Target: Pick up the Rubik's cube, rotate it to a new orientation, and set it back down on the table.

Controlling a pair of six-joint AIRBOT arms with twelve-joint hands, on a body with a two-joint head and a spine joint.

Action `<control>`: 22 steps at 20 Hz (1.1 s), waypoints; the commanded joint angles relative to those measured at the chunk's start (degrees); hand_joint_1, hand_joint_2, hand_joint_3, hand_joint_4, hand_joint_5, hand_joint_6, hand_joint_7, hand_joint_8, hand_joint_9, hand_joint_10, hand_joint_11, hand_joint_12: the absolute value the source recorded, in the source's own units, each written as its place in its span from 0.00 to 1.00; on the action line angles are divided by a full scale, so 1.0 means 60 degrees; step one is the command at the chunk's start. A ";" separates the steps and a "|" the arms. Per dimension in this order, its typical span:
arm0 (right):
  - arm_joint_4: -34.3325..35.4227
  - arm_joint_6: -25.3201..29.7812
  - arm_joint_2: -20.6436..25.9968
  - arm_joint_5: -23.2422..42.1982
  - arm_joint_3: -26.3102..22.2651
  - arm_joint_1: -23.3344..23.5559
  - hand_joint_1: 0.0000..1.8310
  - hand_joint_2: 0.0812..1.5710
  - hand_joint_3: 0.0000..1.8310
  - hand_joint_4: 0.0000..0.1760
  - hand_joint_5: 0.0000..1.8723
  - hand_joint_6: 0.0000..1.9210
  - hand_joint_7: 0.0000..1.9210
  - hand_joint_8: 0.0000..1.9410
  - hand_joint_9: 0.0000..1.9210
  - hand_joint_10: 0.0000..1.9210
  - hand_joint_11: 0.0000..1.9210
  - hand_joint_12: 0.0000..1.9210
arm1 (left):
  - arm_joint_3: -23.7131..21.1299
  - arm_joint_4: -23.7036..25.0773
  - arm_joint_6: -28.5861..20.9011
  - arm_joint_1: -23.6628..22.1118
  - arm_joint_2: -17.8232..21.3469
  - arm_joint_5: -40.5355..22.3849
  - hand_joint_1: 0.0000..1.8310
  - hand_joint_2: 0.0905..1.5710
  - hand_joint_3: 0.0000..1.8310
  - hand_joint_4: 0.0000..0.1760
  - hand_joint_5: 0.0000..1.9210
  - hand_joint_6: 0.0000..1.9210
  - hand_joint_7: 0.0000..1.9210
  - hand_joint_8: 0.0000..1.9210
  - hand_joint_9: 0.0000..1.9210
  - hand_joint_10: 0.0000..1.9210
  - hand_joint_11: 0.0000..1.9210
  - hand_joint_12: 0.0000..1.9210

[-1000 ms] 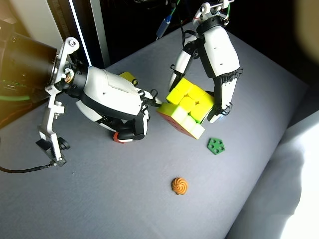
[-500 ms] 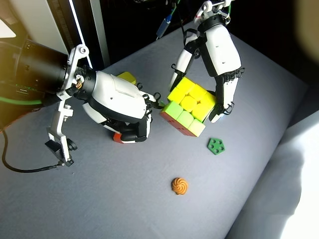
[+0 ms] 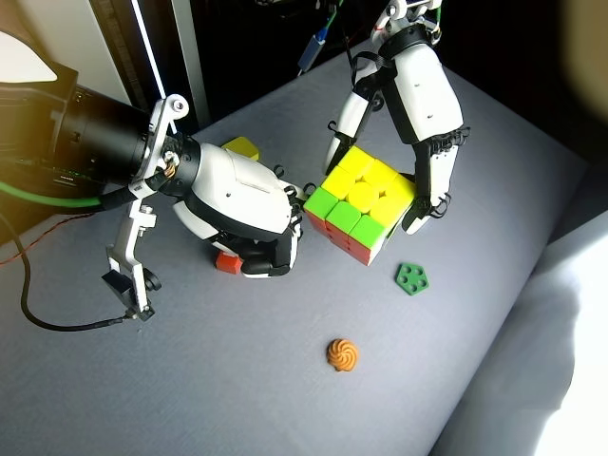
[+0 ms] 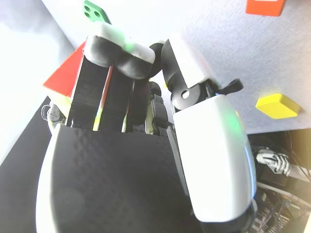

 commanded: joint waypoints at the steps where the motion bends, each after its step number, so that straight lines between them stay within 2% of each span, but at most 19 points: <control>1: 0.0116 -0.0015 -0.0012 -0.0574 0.0057 0.0182 0.72 0.76 0.08 0.76 0.00 0.00 0.34 0.82 0.52 1.00 0.51 1.00 | -0.0033 0.0613 -0.0129 -0.0183 -0.0009 0.0265 0.74 0.74 0.00 0.00 0.51 0.43 0.40 0.70 0.37 0.79 0.30 0.76; 2: 0.0116 -0.0016 -0.0009 -0.0485 0.0057 0.0235 0.71 0.78 0.08 0.82 0.00 0.00 0.32 0.85 0.52 1.00 0.52 1.00 | -0.0037 0.0613 -0.0129 -0.0184 -0.0007 0.0265 0.74 0.72 0.00 0.00 0.52 0.42 0.42 0.67 0.39 0.76 0.31 0.73; 4: 0.0116 -0.0015 0.0042 -0.0300 0.0049 0.0455 0.71 0.78 0.08 0.82 0.00 0.00 0.32 0.85 0.52 1.00 0.52 1.00 | -0.0050 0.0613 -0.0129 -0.0184 0.0016 0.0265 0.75 0.71 0.00 0.00 0.51 0.46 0.45 0.60 0.43 0.71 0.34 0.70; 5: 0.0116 -0.0012 0.0128 -0.0166 0.0017 0.0640 0.71 0.77 0.07 0.82 0.00 0.00 0.33 0.84 0.52 1.00 0.52 1.00 | -0.0053 0.0613 -0.0129 -0.0184 0.0024 0.0265 0.75 0.71 0.00 0.00 0.51 0.47 0.46 0.58 0.43 0.71 0.34 0.69; 6: 0.0116 -0.0012 0.0267 -0.0033 -0.0060 0.0882 0.71 0.78 0.07 0.88 0.00 0.00 0.33 0.84 0.52 1.00 0.53 1.00 | -0.0053 0.0613 -0.0129 -0.0184 0.0025 0.0265 0.75 0.71 0.00 0.00 0.51 0.47 0.45 0.60 0.43 0.71 0.34 0.69; 7: 0.0111 -0.0018 0.0467 0.0191 -0.0191 0.1192 0.71 0.78 0.08 0.80 0.00 0.00 0.32 0.86 0.53 1.00 0.53 1.00 | -0.0058 0.0613 -0.0129 -0.0182 0.0027 0.0266 0.75 0.71 0.00 0.00 0.51 0.47 0.44 0.61 0.42 0.72 0.34 0.69; 8: -0.0035 -0.0019 0.0625 0.0263 -0.0331 0.1407 0.71 0.79 0.07 0.83 0.00 0.00 0.31 0.87 0.52 1.00 0.52 1.00 | -0.0064 0.0613 -0.0129 -0.0179 0.0031 0.0266 0.74 0.71 0.00 0.00 0.51 0.46 0.45 0.60 0.42 0.73 0.32 0.71; 11: -0.0409 -0.0016 0.1075 0.0461 -0.0712 0.2041 0.71 0.79 0.07 0.72 0.00 0.00 0.32 0.86 0.51 1.00 0.51 1.00 | -0.0063 0.0613 -0.0129 -0.0180 0.0032 0.0265 0.74 0.71 0.00 0.00 0.51 0.46 0.44 0.61 0.42 0.73 0.33 0.70; 12: -0.0409 -0.0016 0.1186 0.0500 -0.0775 0.2195 0.71 0.79 0.07 0.79 0.00 0.00 0.32 0.86 0.52 1.00 0.51 1.00 | -0.0062 0.0613 -0.0129 -0.0181 0.0032 0.0265 0.74 0.72 0.00 0.00 0.51 0.45 0.44 0.63 0.41 0.74 0.32 0.71; 13: -0.0409 -0.0015 0.1251 0.0517 -0.0794 0.2286 0.71 0.78 0.07 0.77 0.00 0.00 0.32 0.85 0.52 1.00 0.52 1.00 | -0.0062 0.0612 -0.0129 -0.0182 0.0035 0.0264 0.75 0.71 0.00 0.00 0.53 0.41 0.44 0.64 0.41 0.74 0.33 0.71; 16: -0.0411 -0.0013 0.1499 0.0597 -0.0795 0.2714 0.71 0.79 0.06 0.70 0.00 0.00 0.32 0.86 0.53 1.00 0.54 1.00 | -0.0056 0.0589 -0.0130 -0.0197 0.0038 0.0263 0.74 0.71 0.00 0.00 0.52 0.45 0.44 0.62 0.41 0.74 0.31 0.72; 17: -0.0411 0.0018 0.1702 0.0753 -0.0795 0.3069 0.71 0.78 0.07 0.71 0.00 0.00 0.33 0.85 0.54 1.00 0.53 1.00 | -0.0055 0.0588 -0.0130 -0.0205 0.0046 0.0262 0.74 0.72 0.00 0.00 0.51 0.47 0.43 0.63 0.40 0.76 0.30 0.73; 18: -0.0411 0.0071 0.1831 0.0849 -0.0795 0.3254 0.71 0.78 0.06 0.78 0.00 0.00 0.33 0.85 0.51 1.00 0.51 1.00 | -0.0055 0.0588 -0.0130 -0.0209 0.0048 0.0262 0.74 0.72 0.00 0.00 0.51 0.46 0.43 0.63 0.40 0.76 0.30 0.73; 19: -0.0411 0.0216 0.2066 0.1032 -0.0792 0.3576 0.72 0.76 0.06 0.74 0.00 0.00 0.35 0.81 0.52 1.00 0.51 1.00 | -0.0055 0.0580 -0.0130 -0.0209 0.0049 0.0262 0.74 0.72 0.00 0.00 0.52 0.44 0.42 0.64 0.40 0.75 0.32 0.72; 21: -0.0410 0.0440 0.2333 0.1317 -0.0780 0.3864 0.72 0.77 0.06 0.74 0.00 0.00 0.35 0.82 0.52 1.00 0.51 1.00 | -0.0056 0.0577 -0.0130 -0.0209 0.0054 0.0262 0.74 0.72 0.00 0.00 0.52 0.46 0.43 0.61 0.41 0.74 0.31 0.72; 22: -0.0410 0.0909 0.2422 0.1615 -0.0711 0.3923 0.71 0.79 0.07 0.73 0.01 0.00 0.32 0.85 0.52 1.00 0.52 1.00 | -0.0056 0.0578 -0.0130 -0.0204 0.0059 0.0263 0.74 0.72 0.00 0.00 0.52 0.44 0.43 0.63 0.41 0.74 0.31 0.72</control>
